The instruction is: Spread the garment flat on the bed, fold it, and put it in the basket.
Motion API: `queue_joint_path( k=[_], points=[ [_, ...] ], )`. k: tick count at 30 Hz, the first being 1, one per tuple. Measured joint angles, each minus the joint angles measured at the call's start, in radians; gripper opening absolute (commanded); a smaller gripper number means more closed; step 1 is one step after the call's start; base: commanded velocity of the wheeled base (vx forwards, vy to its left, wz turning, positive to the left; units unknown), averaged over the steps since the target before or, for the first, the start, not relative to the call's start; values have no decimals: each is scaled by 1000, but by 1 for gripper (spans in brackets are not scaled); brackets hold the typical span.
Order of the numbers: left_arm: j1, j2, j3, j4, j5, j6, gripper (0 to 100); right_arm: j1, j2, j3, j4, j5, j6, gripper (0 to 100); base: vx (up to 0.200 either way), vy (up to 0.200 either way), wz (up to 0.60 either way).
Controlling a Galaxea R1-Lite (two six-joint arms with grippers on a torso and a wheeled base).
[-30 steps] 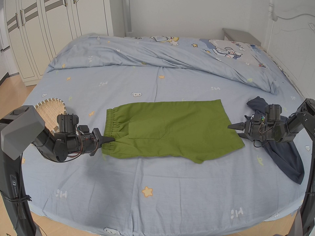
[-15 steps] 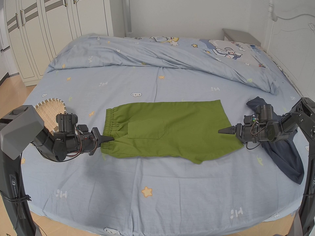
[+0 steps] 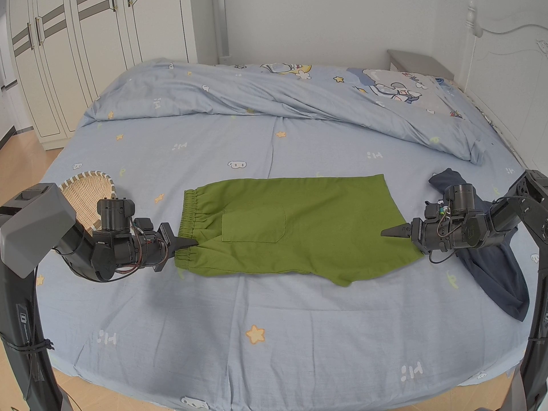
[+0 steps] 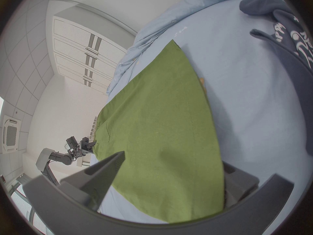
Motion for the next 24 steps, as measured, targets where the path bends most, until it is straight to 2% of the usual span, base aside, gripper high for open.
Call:
queue_joint_path(
  k=[17,20,24],
  points=[
    [1,-13,0,18,-1,0,0,-13,-18,16,-1,-7,-14,0,0,0,0],
    [9,-24,-4,72,-25,0,0,-16,-30,33,-1,-7,-15,0,0,0,0],
    [23,-54,-14,177,-99,1,0,-25,-67,87,0,-6,-22,0,0,0,0]
  ],
)
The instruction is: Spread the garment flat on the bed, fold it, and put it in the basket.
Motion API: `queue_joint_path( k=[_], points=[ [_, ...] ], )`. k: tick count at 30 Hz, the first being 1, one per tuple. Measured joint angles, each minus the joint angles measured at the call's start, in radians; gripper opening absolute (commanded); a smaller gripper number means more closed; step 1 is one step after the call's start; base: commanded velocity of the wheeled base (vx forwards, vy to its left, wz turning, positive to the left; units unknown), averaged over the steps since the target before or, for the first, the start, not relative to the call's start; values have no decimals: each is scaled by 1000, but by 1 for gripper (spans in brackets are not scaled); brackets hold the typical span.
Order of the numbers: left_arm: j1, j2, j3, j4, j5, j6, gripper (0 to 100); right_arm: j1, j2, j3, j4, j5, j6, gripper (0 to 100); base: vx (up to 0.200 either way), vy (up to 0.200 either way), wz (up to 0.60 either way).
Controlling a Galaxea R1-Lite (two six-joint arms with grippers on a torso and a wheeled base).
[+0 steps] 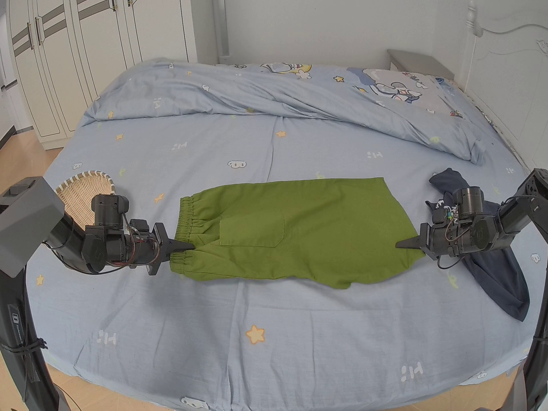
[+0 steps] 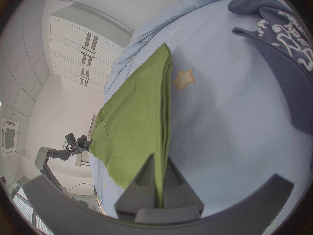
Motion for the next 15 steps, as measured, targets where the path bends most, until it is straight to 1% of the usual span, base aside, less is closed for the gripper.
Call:
queue_joint_path(
  k=[3,8,15],
  points=[
    [7,-23,-14,63,-31,3,0,-12,-44,61,11,1,-18,0,0,0,0],
    [11,-54,-22,150,-44,26,0,-32,-117,139,61,3,-52,0,0,0,0],
    [26,-97,11,264,-47,143,0,-39,-215,209,157,5,-79,0,0,0,0]
  ],
)
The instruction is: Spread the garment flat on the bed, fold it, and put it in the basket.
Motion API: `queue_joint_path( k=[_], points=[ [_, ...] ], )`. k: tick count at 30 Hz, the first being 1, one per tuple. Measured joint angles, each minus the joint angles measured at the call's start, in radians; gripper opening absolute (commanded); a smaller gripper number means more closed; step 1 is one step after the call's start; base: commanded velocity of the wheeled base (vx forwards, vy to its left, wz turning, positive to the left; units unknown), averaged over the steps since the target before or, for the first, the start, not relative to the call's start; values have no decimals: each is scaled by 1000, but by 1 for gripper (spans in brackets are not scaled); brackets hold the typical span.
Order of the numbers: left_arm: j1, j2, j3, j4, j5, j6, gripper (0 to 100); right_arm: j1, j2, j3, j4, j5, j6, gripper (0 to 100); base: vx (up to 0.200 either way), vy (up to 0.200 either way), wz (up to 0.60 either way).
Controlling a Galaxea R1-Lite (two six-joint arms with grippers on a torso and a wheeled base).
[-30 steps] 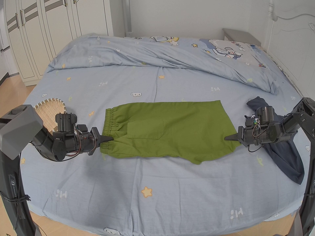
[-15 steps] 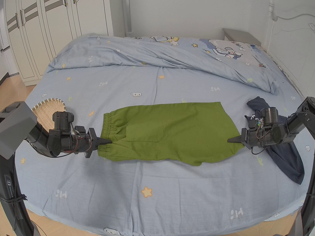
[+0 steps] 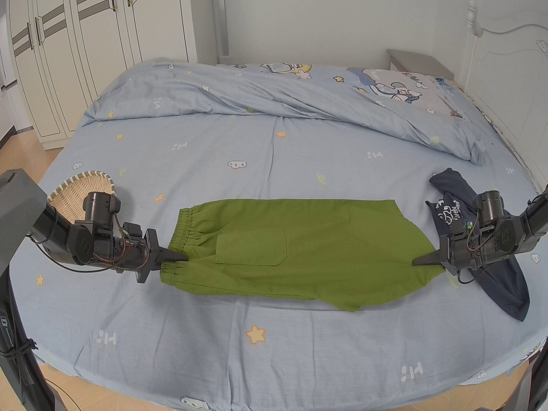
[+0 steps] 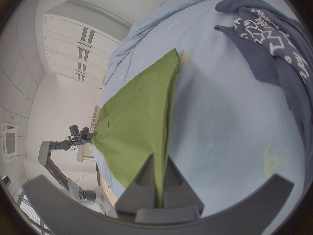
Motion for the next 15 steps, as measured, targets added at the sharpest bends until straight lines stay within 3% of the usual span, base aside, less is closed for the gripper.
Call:
queue_joint_path(
  k=[15],
  points=[
    [18,-119,236,39,0,157,0,11,-174,289,25,38,-123,0,0,0,0]
  ],
)
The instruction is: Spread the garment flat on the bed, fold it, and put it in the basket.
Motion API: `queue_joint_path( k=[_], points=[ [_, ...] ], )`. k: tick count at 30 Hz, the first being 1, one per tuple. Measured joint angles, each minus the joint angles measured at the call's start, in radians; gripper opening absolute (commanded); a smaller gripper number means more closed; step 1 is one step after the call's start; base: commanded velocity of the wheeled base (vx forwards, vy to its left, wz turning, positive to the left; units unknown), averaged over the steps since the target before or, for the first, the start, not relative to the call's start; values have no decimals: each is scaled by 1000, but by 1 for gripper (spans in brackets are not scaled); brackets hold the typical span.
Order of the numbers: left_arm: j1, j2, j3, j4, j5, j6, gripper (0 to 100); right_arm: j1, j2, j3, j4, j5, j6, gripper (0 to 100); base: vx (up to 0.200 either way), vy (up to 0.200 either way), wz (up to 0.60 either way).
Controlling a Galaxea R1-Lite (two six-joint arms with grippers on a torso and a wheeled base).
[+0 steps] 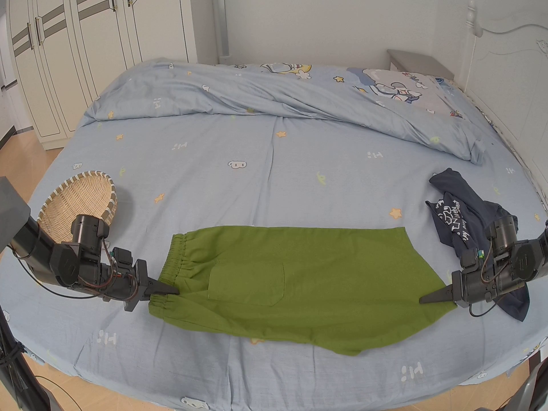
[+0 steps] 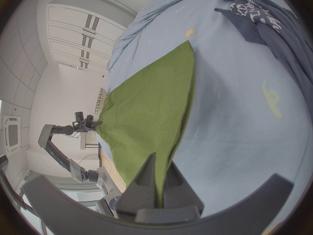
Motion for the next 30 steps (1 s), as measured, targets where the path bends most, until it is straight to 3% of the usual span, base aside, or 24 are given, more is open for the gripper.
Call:
queue_joint_path(
  k=[4,15,16,17,21,30],
  points=[
    [2,-36,74,0,0,47,0,5,-48,74,-1,1,-29,0,0,0,0],
    [9,-70,144,-1,7,66,0,15,-98,173,-5,-6,-58,0,0,0,0],
    [9,-72,148,-2,7,74,0,16,-99,177,-5,-6,-59,100,0,0,0],
    [9,-72,152,-3,9,85,100,16,-100,180,-6,-6,-61,100,0,0,0],
    [14,-75,166,0,9,132,100,11,-105,185,-14,-4,-79,100,0,0,0],
    [24,-74,166,-13,6,136,100,-44,-193,177,-7,-3,-66,100,0,0,0]
  ],
)
